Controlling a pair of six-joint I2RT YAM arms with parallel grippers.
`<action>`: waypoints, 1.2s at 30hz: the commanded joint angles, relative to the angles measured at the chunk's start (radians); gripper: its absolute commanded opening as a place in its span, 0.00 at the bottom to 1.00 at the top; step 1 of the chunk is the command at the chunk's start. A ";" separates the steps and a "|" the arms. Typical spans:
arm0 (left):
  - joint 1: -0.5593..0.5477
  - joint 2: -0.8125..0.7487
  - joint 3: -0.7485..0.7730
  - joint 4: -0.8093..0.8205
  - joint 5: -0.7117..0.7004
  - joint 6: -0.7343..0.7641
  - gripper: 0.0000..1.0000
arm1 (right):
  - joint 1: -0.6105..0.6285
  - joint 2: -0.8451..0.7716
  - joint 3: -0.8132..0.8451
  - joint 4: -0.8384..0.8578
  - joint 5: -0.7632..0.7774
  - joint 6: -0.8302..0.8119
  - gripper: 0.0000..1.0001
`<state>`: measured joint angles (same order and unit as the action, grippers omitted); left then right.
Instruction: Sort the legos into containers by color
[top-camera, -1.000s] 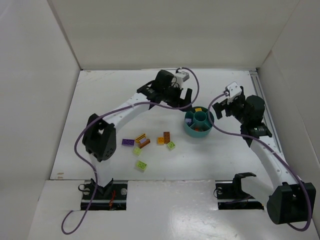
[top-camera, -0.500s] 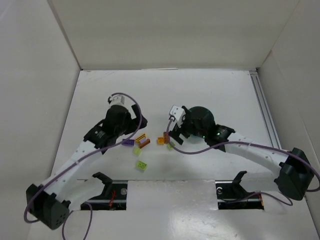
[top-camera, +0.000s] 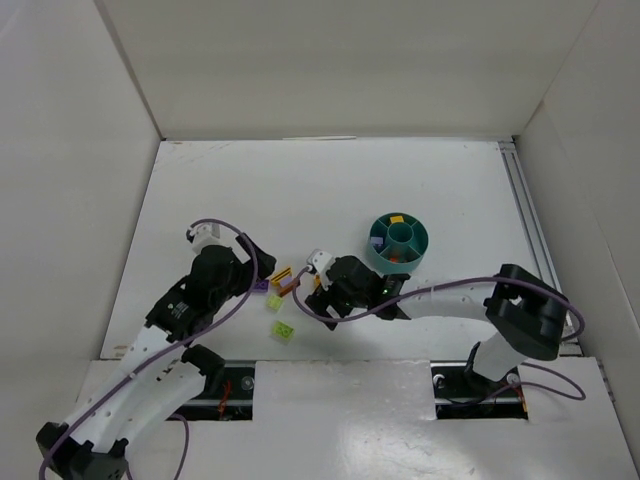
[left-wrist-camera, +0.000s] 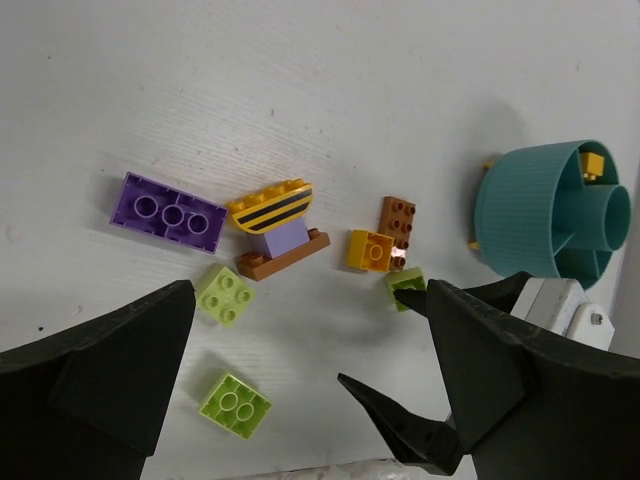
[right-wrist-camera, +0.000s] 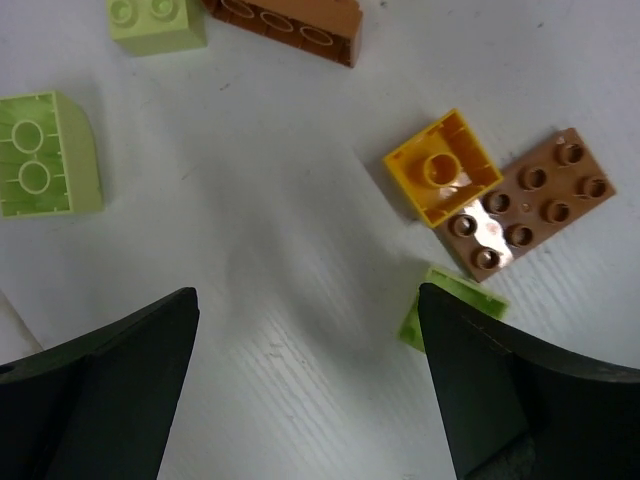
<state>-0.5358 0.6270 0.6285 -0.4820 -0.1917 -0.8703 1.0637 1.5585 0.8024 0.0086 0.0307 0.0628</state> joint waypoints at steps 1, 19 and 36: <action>0.000 0.045 0.004 0.029 -0.011 -0.002 1.00 | 0.024 0.046 0.067 0.057 -0.008 0.083 0.95; 0.000 0.034 -0.036 0.137 0.054 0.042 1.00 | 0.036 0.234 0.205 -0.108 0.235 0.275 0.92; 0.000 0.034 -0.036 0.128 0.035 0.033 1.00 | 0.036 0.325 0.324 -0.160 0.367 0.281 0.47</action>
<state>-0.5346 0.6750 0.5972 -0.3851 -0.1513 -0.8356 1.0946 1.8614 1.0981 -0.1226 0.3679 0.3462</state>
